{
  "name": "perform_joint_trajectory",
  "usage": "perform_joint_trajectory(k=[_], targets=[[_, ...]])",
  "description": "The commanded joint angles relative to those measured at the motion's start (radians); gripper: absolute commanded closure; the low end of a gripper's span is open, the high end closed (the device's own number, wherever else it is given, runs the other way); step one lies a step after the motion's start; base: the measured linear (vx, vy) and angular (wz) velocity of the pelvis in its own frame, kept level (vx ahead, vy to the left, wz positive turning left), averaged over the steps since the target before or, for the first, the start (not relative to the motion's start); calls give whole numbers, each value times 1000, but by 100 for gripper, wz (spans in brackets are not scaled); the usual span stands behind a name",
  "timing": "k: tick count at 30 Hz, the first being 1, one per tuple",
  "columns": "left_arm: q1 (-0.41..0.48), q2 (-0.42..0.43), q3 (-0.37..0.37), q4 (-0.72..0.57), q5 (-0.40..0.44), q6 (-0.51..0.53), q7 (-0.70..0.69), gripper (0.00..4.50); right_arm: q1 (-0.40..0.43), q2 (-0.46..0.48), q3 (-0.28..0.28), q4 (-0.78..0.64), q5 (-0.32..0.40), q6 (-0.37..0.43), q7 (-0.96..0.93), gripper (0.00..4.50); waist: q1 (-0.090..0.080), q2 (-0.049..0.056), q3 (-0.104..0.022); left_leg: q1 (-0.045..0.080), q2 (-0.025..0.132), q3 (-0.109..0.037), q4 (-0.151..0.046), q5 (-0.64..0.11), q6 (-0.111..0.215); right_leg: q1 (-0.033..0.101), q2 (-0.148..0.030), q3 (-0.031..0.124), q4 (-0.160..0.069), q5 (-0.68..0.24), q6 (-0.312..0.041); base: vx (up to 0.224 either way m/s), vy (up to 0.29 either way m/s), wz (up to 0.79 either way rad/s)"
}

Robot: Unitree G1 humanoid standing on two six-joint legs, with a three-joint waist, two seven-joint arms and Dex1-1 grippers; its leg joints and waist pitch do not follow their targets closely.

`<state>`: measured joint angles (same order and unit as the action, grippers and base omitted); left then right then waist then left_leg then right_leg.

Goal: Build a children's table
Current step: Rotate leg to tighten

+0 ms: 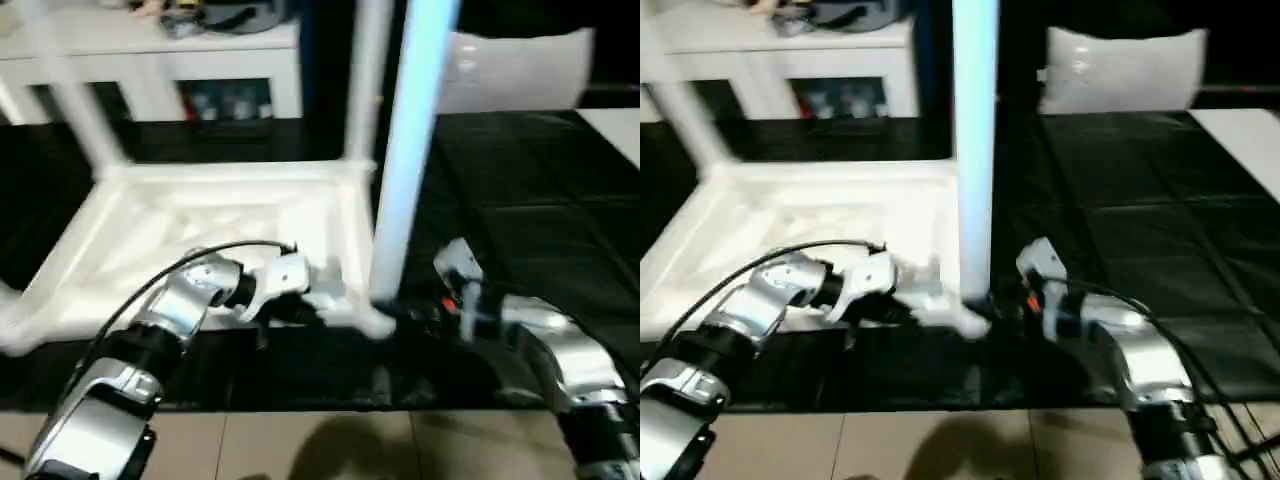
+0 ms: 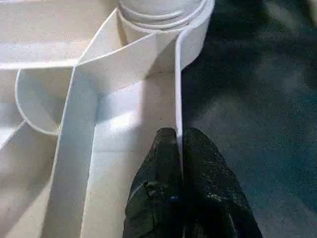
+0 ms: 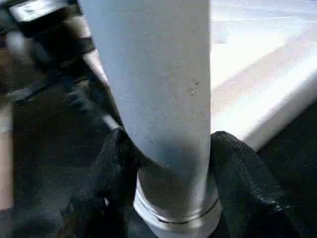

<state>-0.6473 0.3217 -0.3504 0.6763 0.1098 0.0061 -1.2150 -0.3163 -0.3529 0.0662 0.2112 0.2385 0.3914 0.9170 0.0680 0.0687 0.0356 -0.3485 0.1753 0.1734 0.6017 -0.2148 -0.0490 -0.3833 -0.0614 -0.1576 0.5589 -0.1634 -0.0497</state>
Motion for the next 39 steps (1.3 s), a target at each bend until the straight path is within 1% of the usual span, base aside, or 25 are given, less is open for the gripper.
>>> perform_joint_trajectory(k=[1, 3, 4, 6, 7, 8, 9, 10, 12, 14, 16, 17, 18, 20, 21, 22, 24, 25, 28, 29, 31, 32, 36, 37, 39], targets=[[-16, -72, -41, -53, -9, 17, 9, 450, -60, 67, -25, 36, -37, 34, -189, 256, 3, -9, -53, 4, 51, -30, -67, -165, 56, 50, -105, 51, -106, -490, 9, 0, 0, 0], [-29, -99, -26, -53, 8, 62, 76, 450, -84, 113, -44, 62, -65, 41, -307, 256, -14, -13, -55, 0, 48, -30, -65, -151, 55, 52, -105, 52, -101, -459, -5, 0, 0, 0], [-40, -117, -19, -48, 20, 87, 125, 450, -100, 142, -62, 82, -70, 46, -375, 256, -15, -10, -58, 2, 47, -29, -64, -136, 61, 52, -107, 56, -99, -441, -15, 0, 0, 0], [-50, -143, -11, -49, 28, 120, 183, 450, -117, 179, -86, 104, -66, 51, -443, 256, -16, -9, -62, -4, 54, -32, -65, -102, 74, 55, -107, 62, -85, -370, -38, 0, 0, 0], [-48, -159, -11, -57, 27, 135, 201, 450, -117, 189, -88, 106, -67, 39, -452, 256, -16, -12, -62, -4, 56, -32, -65, -95, 80, 54, -107, 63, -84, -352, -43, 0, 0, 0], [-47, -166, -11, -61, 26, 141, 206, 450, -117, 192, -87, 106, -68, 33, -452, 256, -14, -10, -65, -5, 58, -31, -63, -80, 88, 55, -110, 68, -76, -307, -58, 0, 0, 0], [-46, -172, -11, -67, 26, 149, 212, 450, -117, 197, -88, 104, -72, 30, -456, 201, -12, -10, -69, -10, 60, -33, -61, -53, 100, 60, -111, 71, -66, -250, -73, 0, 0, 0], [-43, -176, -14, -66, 36, 143, 226, 450, -108, 188, -80, 98, -87, 20, -451, 187, -11, -12, -71, -11, 62, -33, -60, -37, 107, 60, -112, 72, -60, -221, -81, 0, 0, 0], [-41, -178, -15, -67, 42, 143, 231, 450, -102, 178, -74, 95, -93, 12, -443, 184, -7, -11, -72, -12, 63, -33, -57, -4, 126, 61, -113, 74, -53, -166, -98, 0, 0, 0], [-32, -164, -15, -69, 47, 132, 226, 450, -76, 132, -65, 80, -86, -35, -373, 153, 9, -11, -78, -10, 64, -30, -52, 28, 144, 61, -116, 77, -43, -124, -109, 0, 0, 0], [-31, -151, -17, -67, 49, 120, 221, 450, -65, 112, -64, 70, -79, -52, -338, 140, 29, -12, -80, -12, 70, -31, -47, 59, 170, 55, -115, 80, -32, -70, -115, 0, 0, 0], [-32, -142, -18, -62, 50, 106, 216, 450, -58, 96, -64, 63, -72, -65, -312, 133, 32, -12, -81, -15, 69, -31, -45, 65, 174, 55, -116, 79, -29, -61, -116, 0, 0, 0], [-33, -133, -19, -57, 52, 95, 211, 450, -51, 81, -64, 55, -64, -73, -286, 121, 37, -14, -79, -17, 68, -30, -44, 58, 179, 53, -115, 78, -29, -64, -115, 0, 0, 0], [-34, -110, -23, -39, 57, 48, 190, 450, -32, 38, -62, 32, -44, -95, -203, 102, 44, -15, -71, -17, 64, -26, -45, 4, 171, 51, -115, 76, -43, -152, -97, 0, 0, 0], [-34, -104, -23, -34, 57, 42, 183, 450, -28, 24, -60, 28, -39, -102, -178, 102, 45, -16, -69, -17, 61, -24, -49, -29, 155, 54, -114, 74, -52, -223, -74, 0, 0, 0], [-32, -91, -26, -27, 55, 12, 163, 450, -19, -4, -51, 22, -36, -115, -131, 96, 47, -17, -66, -16, 60, -24, -51, -46, 143, 52, -110, 71, -59, -269, -55, 0, 0, 0], [-30, -82, -29, -24, 53, -6, 150, 450, -14, -24, -44, 20, -34, -126, -100, 69, 47, -17, -64, -13, 59, -24, -53, -72, 129, 50, -109, 70, -67, -322, -32, 0, 0, 0], [-29, -57, -40, -14, 54, -49, 110, 450, -4, -73, -37, 19, -23, -142, -22, 62, 47, -18, -63, -12, 58, -24, -54, -86, 126, 50, -108, 69, -71, -348, -19, 0, 0, 0], [-29, -33, -57, -5, 52, -91, 64, 450, 2, -117, -34, 8, 1, -128, 60, 42, 49, -21, -64, -13, 59, -24, -53, -83, 129, 49, -108, 70, -70, -354, -11, 0, 0, 0], [-30, -28, -62, -3, 52, -101, 55, 450, 3, -123, -32, 7, 3, -129, 73, 19, 50, -21, -65, -14, 60, -25, -52, -75, 132, 49, -107, 69, -67, -338, -16, 0, 0, 0], [-31, -11, -82, 4, 52, -149, 3, 450, 4, -150, -19, 7, 6, -138, 121, 12, 52, -22, -67, -15, 60, -25, -51, -59, 137, 48, -107, 68, -64, -319, -25, 0, 0, 0], [-31, 1, -95, 8, 48, -191, -41, 450, 3, -173, -2, 9, 1, -145, 158, 12, 54, -22, -67, -17, 58, -25, -50, -54, 141, 49, -107, 68, -64, -314, -26, 0, 0, 0], [-23, 11, -107, -3, 24, -226, -120, 450, 9, -203, 25, -2, 13, -144, 238, 12, 66, -20, -71, -16, 68, -26, -47, -35, 157, 47, -109, 72, -52, -257, -47, 0, 0, 0], [-22, 15, -114, -5, 16, -244, -151, 450, 15, -217, 35, -15, 37, -131, 295, 38, 76, -21, -72, -14, 68, -25, -46, -35, 159, 46, -112, 73, -52, -252, -54, 0, 0, 0], [-22, 19, -122, -6, 13, -259, -175, 450, 19, -228, 43, -23, 52, -124, 339, 46, 84, -20, -72, -12, 73, -26, -47, -32, 160, 44, -112, 75, -48, -244, -60, 0, 0, 0]])
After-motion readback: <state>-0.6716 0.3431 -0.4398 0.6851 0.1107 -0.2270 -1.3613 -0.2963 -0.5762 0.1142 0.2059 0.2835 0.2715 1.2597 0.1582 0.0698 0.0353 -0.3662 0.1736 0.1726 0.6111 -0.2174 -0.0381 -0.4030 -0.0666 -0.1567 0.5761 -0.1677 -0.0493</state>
